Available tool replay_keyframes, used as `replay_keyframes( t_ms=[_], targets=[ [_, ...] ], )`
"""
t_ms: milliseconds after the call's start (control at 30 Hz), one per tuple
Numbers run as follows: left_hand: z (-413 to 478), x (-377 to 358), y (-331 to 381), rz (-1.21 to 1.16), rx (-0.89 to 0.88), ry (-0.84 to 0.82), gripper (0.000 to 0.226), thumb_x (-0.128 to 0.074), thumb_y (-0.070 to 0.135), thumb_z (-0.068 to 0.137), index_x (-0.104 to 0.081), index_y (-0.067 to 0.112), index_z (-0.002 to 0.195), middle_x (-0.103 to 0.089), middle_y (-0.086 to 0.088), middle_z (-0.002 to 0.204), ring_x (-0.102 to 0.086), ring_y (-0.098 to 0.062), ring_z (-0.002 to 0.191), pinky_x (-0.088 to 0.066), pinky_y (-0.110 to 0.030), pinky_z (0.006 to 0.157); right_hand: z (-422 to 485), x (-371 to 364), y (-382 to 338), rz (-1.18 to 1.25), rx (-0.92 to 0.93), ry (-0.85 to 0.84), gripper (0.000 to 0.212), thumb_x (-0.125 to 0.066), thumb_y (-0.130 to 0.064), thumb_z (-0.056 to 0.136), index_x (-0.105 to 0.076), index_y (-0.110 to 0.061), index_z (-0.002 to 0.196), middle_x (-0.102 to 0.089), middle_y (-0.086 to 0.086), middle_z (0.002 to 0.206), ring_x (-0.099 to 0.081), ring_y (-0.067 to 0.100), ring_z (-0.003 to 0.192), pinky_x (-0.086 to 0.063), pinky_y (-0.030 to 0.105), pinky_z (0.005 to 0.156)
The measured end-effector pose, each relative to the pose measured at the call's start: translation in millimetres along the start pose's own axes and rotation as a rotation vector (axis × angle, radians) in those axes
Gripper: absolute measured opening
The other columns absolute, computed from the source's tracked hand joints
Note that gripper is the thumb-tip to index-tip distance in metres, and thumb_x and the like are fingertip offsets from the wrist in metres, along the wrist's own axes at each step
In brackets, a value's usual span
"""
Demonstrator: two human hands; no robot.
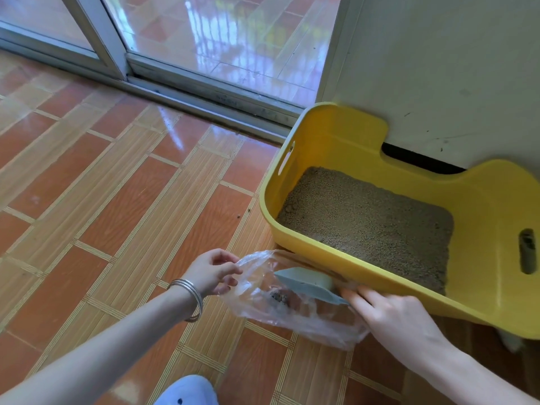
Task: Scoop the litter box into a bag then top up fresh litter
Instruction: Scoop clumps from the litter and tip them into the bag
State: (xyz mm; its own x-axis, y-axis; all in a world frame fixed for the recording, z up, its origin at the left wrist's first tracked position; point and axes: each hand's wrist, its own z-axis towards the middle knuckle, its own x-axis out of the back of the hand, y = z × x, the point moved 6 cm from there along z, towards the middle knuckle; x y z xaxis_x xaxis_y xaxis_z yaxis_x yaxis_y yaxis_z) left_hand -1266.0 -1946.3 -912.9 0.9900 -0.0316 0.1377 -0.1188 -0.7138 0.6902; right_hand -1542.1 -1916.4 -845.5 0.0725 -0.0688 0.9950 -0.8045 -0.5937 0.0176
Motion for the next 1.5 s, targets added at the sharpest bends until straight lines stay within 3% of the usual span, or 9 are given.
replay_keyframes(
  t_ms=[133, 233, 300, 367, 533, 800, 1033, 1267, 1500],
  targets=[
    [1, 8, 10, 0.201, -0.134, 0.049, 0.009, -0.065, 0.006, 0.083, -0.061, 0.011, 0.089, -0.064, -0.005, 0.089, -0.061, -0.020, 0.081, -0.054, -0.033, 0.071, -5, 23, 6, 0.180, 0.022, -0.022, 0.044, -0.084, -0.024, 0.061, -0.067, -0.022, 0.102, -0.057, -0.009, 0.071, -0.054, 0.010, 0.043, -0.036, 0.024, 0.031],
    [-5, 13, 38, 0.450, -0.399, 0.144, 0.013, -0.065, 0.009, 0.083, -0.058, 0.019, 0.086, -0.063, 0.002, 0.091, -0.061, -0.015, 0.084, -0.046, -0.017, 0.069, -7, 54, 15, 0.529, -0.099, -0.047, 0.023, -0.057, -0.041, 0.086, -0.059, -0.042, 0.109, -0.061, -0.023, 0.090, -0.059, -0.005, 0.073, -0.045, 0.011, 0.056],
    [-17, 12, 67, 0.548, -0.642, 0.236, 0.014, -0.064, 0.009, 0.083, -0.057, 0.018, 0.090, -0.061, 0.001, 0.093, -0.059, -0.011, 0.083, -0.045, -0.017, 0.072, -3, 75, 25, 0.838, -0.221, -0.011, 0.020, -0.060, -0.043, 0.084, -0.059, -0.047, 0.103, -0.061, -0.033, 0.102, -0.059, -0.012, 0.091, -0.045, 0.009, 0.075],
    [-31, 9, 95, 0.639, -0.876, 0.314, 0.012, -0.060, 0.019, 0.085, -0.058, 0.016, 0.096, -0.058, 0.001, 0.096, -0.058, -0.013, 0.083, -0.048, -0.025, 0.075, 5, 90, 42, 0.952, -0.326, 0.065, 0.018, -0.064, -0.038, 0.080, -0.062, -0.043, 0.097, -0.065, -0.032, 0.097, -0.061, -0.010, 0.088, -0.047, 0.012, 0.074],
    [-43, -13, 129, 0.876, -1.118, 0.333, 0.039, -0.041, 0.037, 0.087, -0.058, 0.010, 0.109, -0.057, -0.007, 0.113, -0.057, -0.019, 0.099, -0.049, -0.028, 0.078, 40, 56, 92, 0.872, -0.551, -0.112, 0.018, -0.062, -0.030, 0.086, -0.064, -0.030, 0.104, -0.064, -0.008, 0.068, -0.052, 0.004, 0.053, -0.038, 0.021, 0.052],
    [-23, -43, 125, 1.223, -1.401, 0.146, 0.034, -0.037, 0.032, 0.095, -0.063, 0.010, 0.102, -0.059, -0.010, 0.116, -0.048, -0.024, 0.120, -0.037, -0.035, 0.105, 89, -28, 129, 0.686, -0.643, -0.363, 0.028, -0.062, -0.037, 0.084, -0.064, -0.022, 0.109, -0.066, -0.005, 0.089, -0.062, 0.014, 0.078, -0.045, 0.029, 0.066],
    [-2, -47, 117, 1.197, -1.689, -0.021, 0.026, -0.045, 0.029, 0.091, -0.066, 0.014, 0.087, -0.065, -0.003, 0.087, -0.060, -0.021, 0.088, -0.033, -0.038, 0.110, 111, -41, 142, 0.460, -0.535, -0.472, 0.027, -0.056, -0.046, 0.086, -0.065, -0.028, 0.104, -0.067, -0.004, 0.080, -0.056, 0.011, 0.061, -0.035, 0.028, 0.053],
    [4, -47, 116, 1.054, -1.786, 0.049, 0.014, -0.053, 0.023, 0.078, -0.058, 0.012, 0.084, -0.061, -0.006, 0.076, -0.056, -0.024, 0.077, -0.037, -0.038, 0.105, 143, -62, 106, 0.651, -0.437, -0.444, 0.022, -0.057, -0.041, 0.088, -0.065, -0.025, 0.102, -0.056, -0.008, 0.065, -0.041, 0.009, 0.050, -0.029, 0.027, 0.049],
    [5, -48, 116, 1.011, -1.806, 0.077, 0.013, -0.049, 0.023, 0.079, -0.053, 0.013, 0.086, -0.061, -0.006, 0.073, -0.054, -0.023, 0.076, -0.037, -0.038, 0.105, 126, -80, 102, 0.886, -0.483, -0.337, 0.031, -0.060, -0.040, 0.086, -0.064, -0.025, 0.113, -0.070, -0.009, 0.094, -0.066, 0.020, 0.081, -0.051, 0.040, 0.072]
  ],
)
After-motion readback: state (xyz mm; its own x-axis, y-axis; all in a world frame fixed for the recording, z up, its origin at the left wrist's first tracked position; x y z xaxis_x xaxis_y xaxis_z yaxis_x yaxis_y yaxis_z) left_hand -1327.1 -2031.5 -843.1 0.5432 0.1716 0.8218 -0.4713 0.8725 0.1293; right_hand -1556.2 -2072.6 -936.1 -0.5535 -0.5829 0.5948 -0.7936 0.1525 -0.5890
